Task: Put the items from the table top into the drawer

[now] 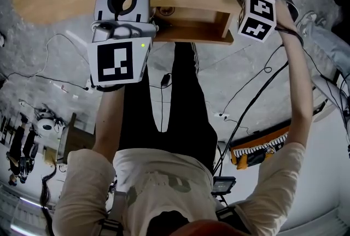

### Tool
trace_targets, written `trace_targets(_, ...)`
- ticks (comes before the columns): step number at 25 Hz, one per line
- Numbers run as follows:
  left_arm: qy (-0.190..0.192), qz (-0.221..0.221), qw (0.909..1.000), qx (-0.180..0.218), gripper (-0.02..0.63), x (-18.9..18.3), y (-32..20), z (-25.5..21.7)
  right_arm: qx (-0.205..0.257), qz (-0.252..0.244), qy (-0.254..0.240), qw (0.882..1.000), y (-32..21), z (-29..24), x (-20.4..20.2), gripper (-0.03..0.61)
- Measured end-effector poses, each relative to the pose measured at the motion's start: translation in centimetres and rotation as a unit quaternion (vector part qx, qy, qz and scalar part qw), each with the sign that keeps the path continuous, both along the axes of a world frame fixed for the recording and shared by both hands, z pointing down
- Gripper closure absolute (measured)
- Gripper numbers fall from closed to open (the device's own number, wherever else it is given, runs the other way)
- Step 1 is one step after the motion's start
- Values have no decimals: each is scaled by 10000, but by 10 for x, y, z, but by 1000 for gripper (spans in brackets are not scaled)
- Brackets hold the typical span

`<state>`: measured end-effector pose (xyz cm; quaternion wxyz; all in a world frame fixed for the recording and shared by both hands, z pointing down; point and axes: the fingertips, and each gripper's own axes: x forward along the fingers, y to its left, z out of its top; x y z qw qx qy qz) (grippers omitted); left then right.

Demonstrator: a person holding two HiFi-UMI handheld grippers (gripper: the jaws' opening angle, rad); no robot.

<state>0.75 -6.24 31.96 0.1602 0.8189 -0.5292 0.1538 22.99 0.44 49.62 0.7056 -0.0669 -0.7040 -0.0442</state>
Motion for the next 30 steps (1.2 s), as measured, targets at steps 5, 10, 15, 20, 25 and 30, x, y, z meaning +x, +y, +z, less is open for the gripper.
trace_targets(5,-7,10,10000,10,607,-1,2,-2,442,699,-952,9920,5,-60,-42,423)
trace_targets(10,-27,-39,10000,13,607,-7,2,-4,786,1500,-1917,9667,16,-139,-84,423)
trace_targets(15,-14,-11,9999,121,607,-7,-2,-10,788,1397,-1936,9679,28,-162,-93,423)
trace_targets(20,-23,-22,10000,49,607,-9,2,-9,460,1265,-1959,9713,51,-147,-111,423)
trace_targets(25,-54,-33,10000,0,607,-8,4,-2,-479,1005,-1684,9794,125,-64,-126,423)
trace_targets(30,-307,113,9995,-47,607,-13,7,2,-780,998,-773,9889,170,41,-103,423)
